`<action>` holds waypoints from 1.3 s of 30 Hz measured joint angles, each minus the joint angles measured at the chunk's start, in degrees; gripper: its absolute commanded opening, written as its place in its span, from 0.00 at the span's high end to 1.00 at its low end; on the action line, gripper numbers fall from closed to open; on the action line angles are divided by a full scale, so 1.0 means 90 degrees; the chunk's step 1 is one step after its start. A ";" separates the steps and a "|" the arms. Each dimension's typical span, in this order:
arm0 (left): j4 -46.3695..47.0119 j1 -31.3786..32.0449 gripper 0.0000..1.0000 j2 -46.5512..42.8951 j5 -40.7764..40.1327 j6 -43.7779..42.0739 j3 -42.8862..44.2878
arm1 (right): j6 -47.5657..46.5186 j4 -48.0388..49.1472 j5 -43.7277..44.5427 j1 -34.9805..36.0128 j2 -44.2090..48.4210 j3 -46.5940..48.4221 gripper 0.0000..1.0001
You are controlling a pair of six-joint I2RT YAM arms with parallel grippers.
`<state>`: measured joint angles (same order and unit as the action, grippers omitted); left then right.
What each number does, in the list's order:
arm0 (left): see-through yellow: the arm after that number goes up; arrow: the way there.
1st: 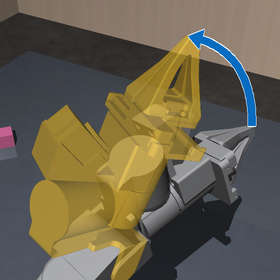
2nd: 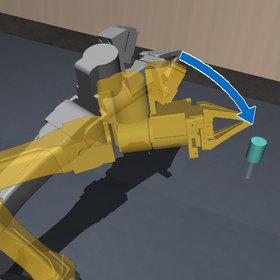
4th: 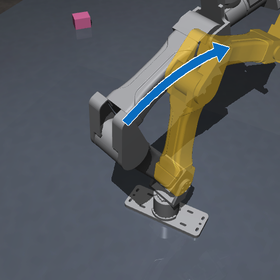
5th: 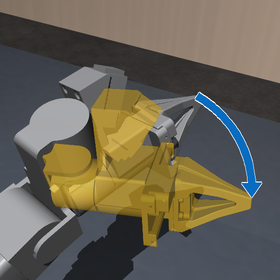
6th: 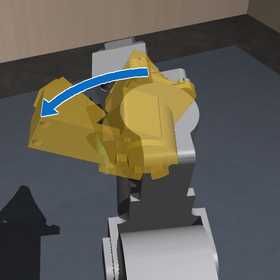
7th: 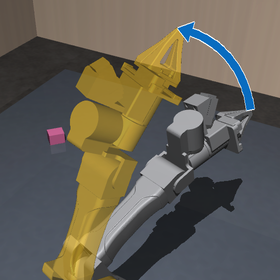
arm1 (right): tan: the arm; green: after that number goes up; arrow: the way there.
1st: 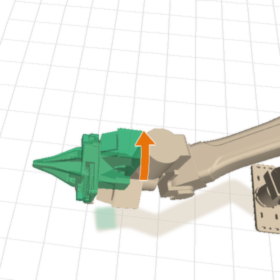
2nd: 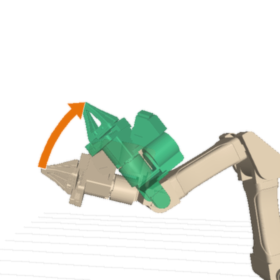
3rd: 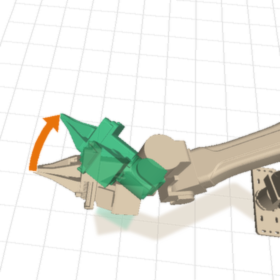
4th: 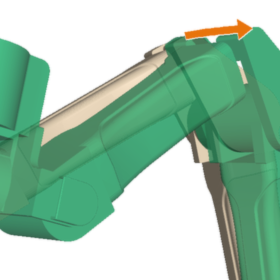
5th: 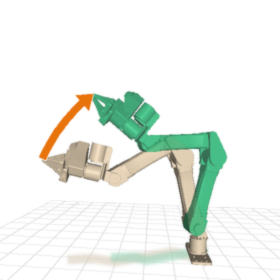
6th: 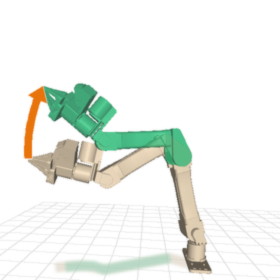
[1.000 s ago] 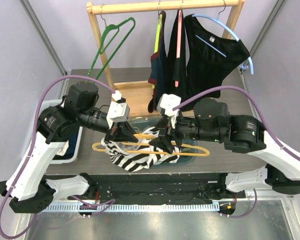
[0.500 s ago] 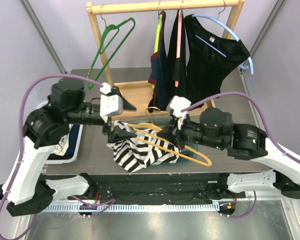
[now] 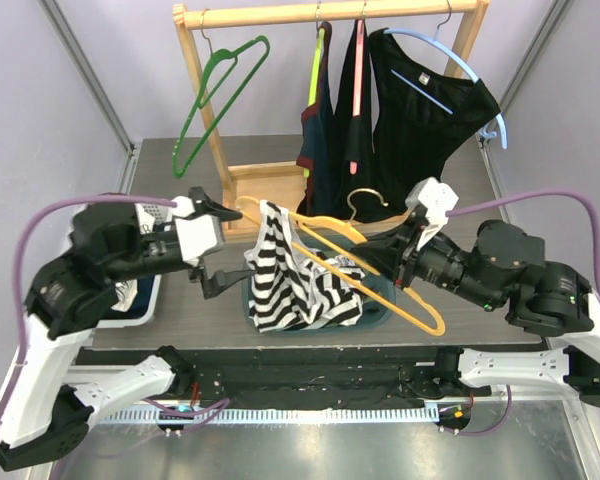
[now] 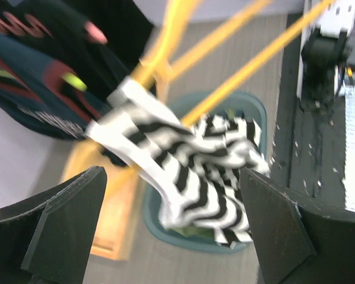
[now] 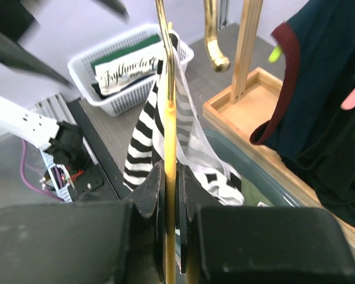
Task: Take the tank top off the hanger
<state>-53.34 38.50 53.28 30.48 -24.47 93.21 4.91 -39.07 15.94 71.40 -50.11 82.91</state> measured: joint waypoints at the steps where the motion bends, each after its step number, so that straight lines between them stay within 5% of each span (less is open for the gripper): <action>1: -0.0007 0.0000 0.00 -0.0041 -0.0046 0.0017 -0.0255 | 0.0000 0.0000 0.0017 0.0000 0.0005 0.0087 0.99; 15: 0.0624 -0.0002 0.09 0.0449 -0.0486 0.0651 -0.0765 | -0.0005 0.0002 0.0063 0.0000 -0.0017 0.0335 0.99; 19: 0.0872 -0.0002 0.33 0.0571 -0.0471 0.0826 -0.0763 | -0.0010 0.0002 0.0039 0.0000 -0.0034 0.0335 0.99; 23: 0.0981 -0.0032 0.75 0.0823 -0.0330 0.1003 -0.0714 | -0.0024 0.0007 0.0022 0.0000 -0.0066 0.0335 0.99; 26: 0.1039 -0.0044 0.88 0.0957 -0.0262 0.1071 -0.0685 | -0.0027 0.0007 0.0019 0.0000 -0.0070 0.0330 0.99; 30: 0.1042 -0.0092 0.99 0.0976 -0.0243 0.1064 -0.0617 | -0.0027 0.0007 0.0027 0.0000 -0.0024 0.0299 0.99; 39: 0.0998 -0.0335 1.00 0.0942 -0.0267 0.1061 0.0172 | 0.0000 -0.0238 0.0158 0.0000 0.0211 0.0294 0.99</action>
<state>-44.36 35.48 61.76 28.08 -14.92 94.76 4.91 -41.21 17.37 71.40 -48.21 85.56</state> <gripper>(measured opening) 0.032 0.102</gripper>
